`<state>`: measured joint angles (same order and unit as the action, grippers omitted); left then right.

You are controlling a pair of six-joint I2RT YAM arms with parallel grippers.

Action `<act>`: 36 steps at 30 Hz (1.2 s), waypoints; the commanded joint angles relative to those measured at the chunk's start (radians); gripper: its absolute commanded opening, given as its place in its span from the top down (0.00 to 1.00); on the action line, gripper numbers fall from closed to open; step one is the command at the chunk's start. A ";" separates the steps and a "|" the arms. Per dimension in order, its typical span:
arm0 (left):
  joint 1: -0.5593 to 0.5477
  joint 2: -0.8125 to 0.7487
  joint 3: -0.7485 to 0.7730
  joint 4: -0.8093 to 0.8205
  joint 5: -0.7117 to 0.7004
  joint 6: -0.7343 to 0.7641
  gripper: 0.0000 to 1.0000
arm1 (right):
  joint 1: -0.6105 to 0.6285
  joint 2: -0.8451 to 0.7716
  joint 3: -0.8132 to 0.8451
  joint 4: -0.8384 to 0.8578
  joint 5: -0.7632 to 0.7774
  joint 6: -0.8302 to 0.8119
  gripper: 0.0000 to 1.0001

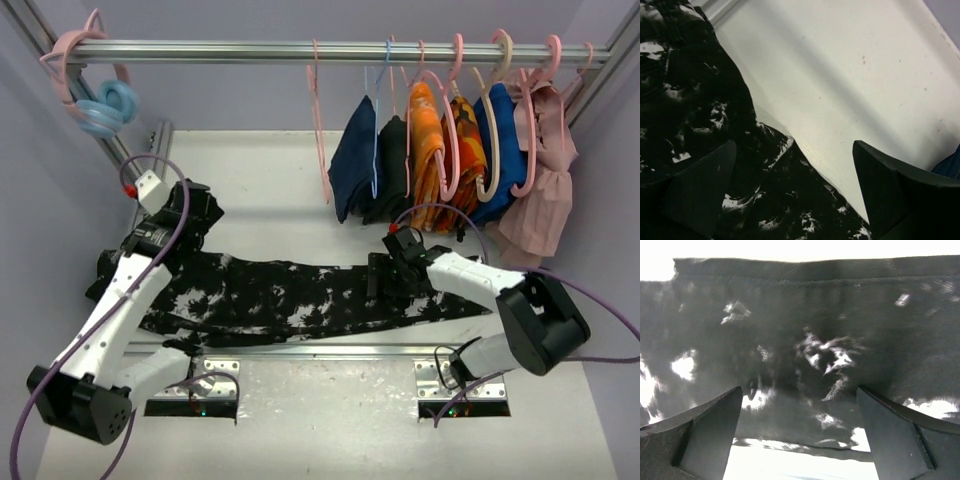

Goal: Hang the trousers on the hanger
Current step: Fold the trousers at the center of the board.

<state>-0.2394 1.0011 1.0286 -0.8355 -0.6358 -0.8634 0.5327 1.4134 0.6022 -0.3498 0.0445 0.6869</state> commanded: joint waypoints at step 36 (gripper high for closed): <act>-0.261 0.253 -0.247 0.359 0.348 -0.097 0.00 | 0.166 -0.054 0.061 0.049 0.086 0.044 0.08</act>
<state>-0.4469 1.1609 0.7918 -0.5730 -0.3395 -0.9199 0.6420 1.1945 0.5904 -0.3512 0.0755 0.7248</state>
